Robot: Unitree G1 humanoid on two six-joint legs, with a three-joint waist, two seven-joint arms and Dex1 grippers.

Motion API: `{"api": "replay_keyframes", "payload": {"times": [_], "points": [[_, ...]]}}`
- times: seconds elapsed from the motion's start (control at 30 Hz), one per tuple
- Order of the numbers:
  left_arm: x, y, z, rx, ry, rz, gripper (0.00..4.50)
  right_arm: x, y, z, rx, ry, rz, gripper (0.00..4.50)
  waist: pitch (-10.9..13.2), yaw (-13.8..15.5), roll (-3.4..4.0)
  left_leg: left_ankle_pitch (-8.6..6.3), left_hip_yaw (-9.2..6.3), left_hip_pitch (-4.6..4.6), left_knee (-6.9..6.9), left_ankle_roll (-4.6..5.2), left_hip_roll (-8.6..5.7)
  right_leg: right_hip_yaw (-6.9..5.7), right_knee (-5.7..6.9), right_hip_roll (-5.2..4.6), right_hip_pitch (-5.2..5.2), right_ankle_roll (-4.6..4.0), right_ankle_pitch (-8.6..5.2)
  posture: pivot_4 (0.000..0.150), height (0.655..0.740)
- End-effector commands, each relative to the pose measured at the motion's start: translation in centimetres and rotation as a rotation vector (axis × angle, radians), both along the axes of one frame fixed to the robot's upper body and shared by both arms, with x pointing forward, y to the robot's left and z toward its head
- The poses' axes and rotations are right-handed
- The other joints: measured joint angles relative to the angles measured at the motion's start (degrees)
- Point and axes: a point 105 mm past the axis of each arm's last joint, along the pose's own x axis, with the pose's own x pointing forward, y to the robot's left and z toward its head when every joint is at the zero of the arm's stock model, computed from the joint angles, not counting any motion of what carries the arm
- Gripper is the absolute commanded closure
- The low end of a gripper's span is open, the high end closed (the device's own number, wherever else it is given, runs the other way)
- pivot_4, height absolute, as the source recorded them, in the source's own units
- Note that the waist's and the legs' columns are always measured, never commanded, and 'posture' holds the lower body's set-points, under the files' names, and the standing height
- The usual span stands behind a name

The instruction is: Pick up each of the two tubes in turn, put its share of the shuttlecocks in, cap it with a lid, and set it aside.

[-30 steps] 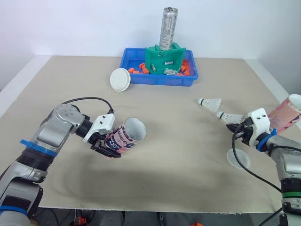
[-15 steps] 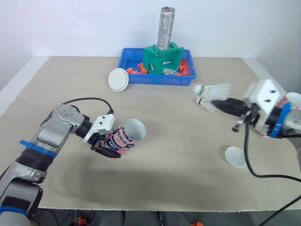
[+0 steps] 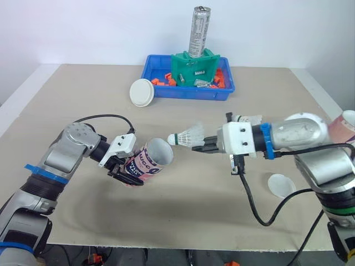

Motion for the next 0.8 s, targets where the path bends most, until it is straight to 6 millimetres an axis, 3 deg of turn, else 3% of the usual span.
{"api": "replay_keyframes", "payload": {"times": [0.03,0.3,0.43,0.8], "points": [[0.1,0.3,0.5,-0.009,-0.027,0.016,1.35,-0.4,0.6,1.2,-0.003,-0.06,0.055,4.47,0.0,0.0,0.0,0.0,0.0,-0.01,0.02,0.0,0.0,0.0,0.0,-0.01,0.0,0.01,0.01,0.15,0.7075],[0.0,0.4,0.5,-0.009,-0.027,0.023,1.35,0.4,-0.4,4.6,0.094,-0.11,0.018,4.47,0.0,0.0,0.0,0.02,0.01,0.0,0.05,-0.02,0.02,-0.02,0.0,0.0,0.0,-0.04,0.09,0.15,0.7075],[0.1,0.4,0.5,-0.008,-0.03,0.023,1.35,-0.5,0.3,3.1,0.018,-0.101,0.075,4.47,0.0,0.0,0.0,0.02,0.01,0.01,0.02,-0.01,0.03,-0.03,0.0,0.01,0.0,-0.06,0.06,0.15,0.7075],[0.3,0.3,0.7,-0.008,-0.034,0.019,1.35,-0.2,2.8,1.1,-0.083,-0.107,0.165,4.47,0.0,0.0,0.0,0.02,0.01,0.02,0.07,-0.02,0.06,-0.04,0.01,0.03,-0.01,-0.07,0.12,0.15,0.7075]]}}
